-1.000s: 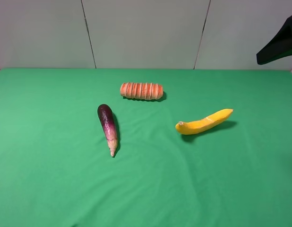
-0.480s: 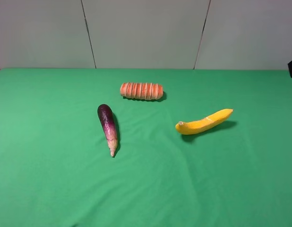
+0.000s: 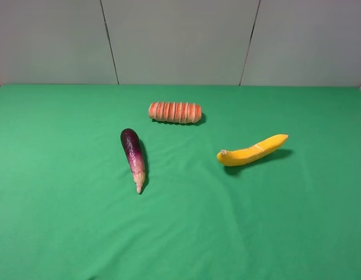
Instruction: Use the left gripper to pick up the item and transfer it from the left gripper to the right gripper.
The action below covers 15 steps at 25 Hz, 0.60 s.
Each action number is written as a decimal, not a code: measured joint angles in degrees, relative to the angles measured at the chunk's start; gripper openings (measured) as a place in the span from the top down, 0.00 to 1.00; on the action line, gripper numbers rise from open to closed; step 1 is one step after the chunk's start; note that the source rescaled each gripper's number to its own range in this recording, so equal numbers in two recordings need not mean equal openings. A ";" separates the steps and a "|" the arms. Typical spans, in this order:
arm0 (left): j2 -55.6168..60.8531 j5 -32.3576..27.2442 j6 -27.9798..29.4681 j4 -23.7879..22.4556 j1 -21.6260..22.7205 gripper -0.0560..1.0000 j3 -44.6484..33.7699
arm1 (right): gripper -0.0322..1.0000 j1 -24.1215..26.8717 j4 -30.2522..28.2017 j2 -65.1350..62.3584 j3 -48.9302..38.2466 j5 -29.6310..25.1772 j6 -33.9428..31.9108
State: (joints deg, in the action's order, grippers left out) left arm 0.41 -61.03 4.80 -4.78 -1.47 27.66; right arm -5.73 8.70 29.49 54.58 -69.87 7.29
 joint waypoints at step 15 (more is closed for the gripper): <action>0.00 0.00 0.00 0.00 0.00 0.00 0.00 | 0.00 6.32 -0.05 -18.81 -18.53 3.72 0.00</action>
State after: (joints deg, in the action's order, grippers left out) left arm 0.41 -61.03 4.80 -4.78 -1.47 27.66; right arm 0.59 8.65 10.67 36.04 -66.15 7.29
